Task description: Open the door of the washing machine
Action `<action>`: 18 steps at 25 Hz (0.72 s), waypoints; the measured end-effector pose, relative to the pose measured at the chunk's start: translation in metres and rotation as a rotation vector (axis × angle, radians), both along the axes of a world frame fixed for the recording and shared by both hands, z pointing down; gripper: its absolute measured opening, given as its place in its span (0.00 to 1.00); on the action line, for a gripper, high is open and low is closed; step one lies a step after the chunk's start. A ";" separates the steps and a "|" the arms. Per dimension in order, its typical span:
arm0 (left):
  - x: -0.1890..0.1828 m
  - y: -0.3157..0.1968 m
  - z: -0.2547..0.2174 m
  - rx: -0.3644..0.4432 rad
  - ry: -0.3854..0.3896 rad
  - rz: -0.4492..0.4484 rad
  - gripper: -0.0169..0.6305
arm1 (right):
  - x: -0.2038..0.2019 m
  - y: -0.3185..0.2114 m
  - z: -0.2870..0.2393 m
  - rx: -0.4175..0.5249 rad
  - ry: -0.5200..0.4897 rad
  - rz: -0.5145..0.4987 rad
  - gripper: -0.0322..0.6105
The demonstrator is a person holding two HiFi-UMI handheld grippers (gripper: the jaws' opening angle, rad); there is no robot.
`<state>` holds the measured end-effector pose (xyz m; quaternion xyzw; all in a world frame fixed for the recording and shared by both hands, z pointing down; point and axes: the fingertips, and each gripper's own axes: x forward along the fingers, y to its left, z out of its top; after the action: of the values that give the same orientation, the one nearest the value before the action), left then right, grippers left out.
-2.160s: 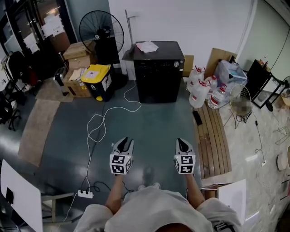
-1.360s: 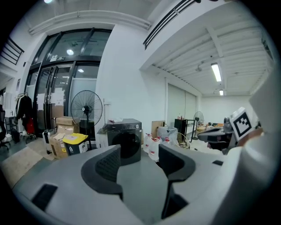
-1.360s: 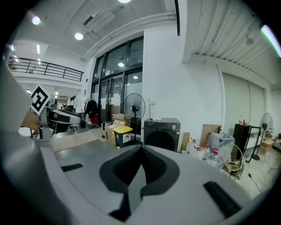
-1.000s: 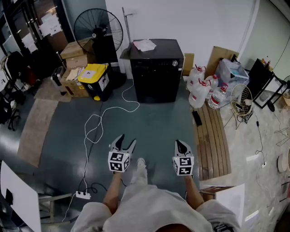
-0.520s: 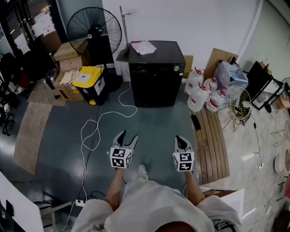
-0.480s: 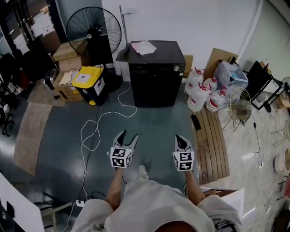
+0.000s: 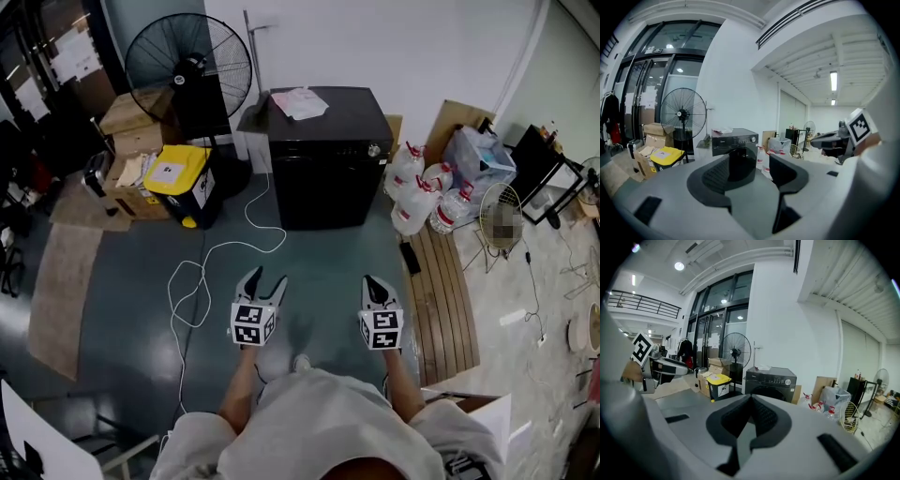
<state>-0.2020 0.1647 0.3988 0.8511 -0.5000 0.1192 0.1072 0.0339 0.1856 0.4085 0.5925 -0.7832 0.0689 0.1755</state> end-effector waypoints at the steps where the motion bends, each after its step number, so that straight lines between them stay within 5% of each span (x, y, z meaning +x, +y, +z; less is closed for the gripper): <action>1: -0.002 -0.007 0.000 0.003 0.000 0.003 0.43 | -0.003 -0.005 0.001 -0.004 0.001 0.003 0.05; 18: -0.012 -0.092 0.019 -0.039 -0.006 -0.001 0.43 | -0.022 -0.090 0.031 -0.063 -0.014 -0.027 0.05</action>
<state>-0.2140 0.0732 0.4177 0.8481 -0.4984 0.1315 0.1223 0.0115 0.0952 0.4395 0.5758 -0.7896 0.0954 0.1897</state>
